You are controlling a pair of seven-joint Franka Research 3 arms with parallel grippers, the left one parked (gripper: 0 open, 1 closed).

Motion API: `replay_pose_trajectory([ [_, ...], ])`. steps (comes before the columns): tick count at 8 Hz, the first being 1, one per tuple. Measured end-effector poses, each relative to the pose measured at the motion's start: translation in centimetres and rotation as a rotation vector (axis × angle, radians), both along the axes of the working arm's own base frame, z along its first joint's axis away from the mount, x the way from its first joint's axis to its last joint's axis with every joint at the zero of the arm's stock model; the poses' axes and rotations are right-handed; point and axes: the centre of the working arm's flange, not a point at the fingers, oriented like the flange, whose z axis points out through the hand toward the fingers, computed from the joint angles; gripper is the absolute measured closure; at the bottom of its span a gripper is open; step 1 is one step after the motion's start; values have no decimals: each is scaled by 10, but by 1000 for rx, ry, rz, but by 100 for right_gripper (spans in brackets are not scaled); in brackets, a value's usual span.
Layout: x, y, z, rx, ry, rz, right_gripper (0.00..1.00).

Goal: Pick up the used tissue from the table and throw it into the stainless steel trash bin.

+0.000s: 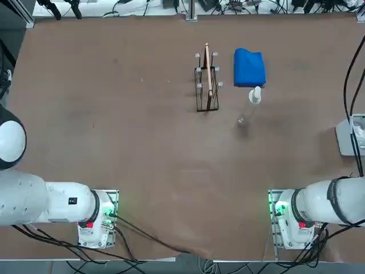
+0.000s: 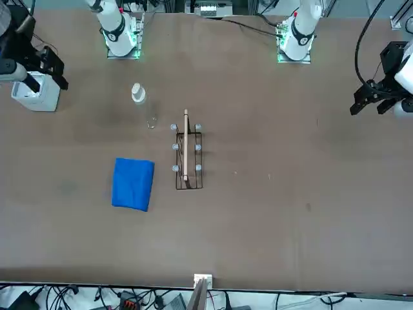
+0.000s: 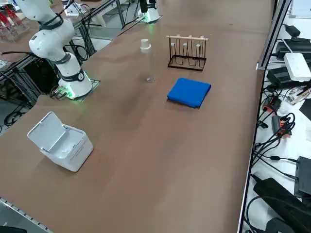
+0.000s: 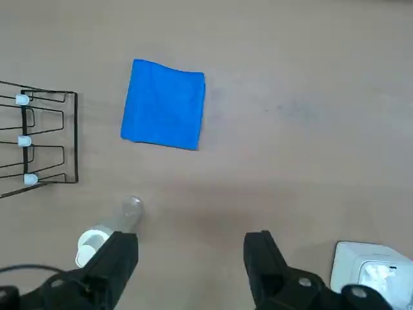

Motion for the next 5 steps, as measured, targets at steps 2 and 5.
replay_pose_trajectory([
  [2,1,-2,-1,0,3,-5,0],
  [5,2,-6,-3,0,9,-12,0],
])
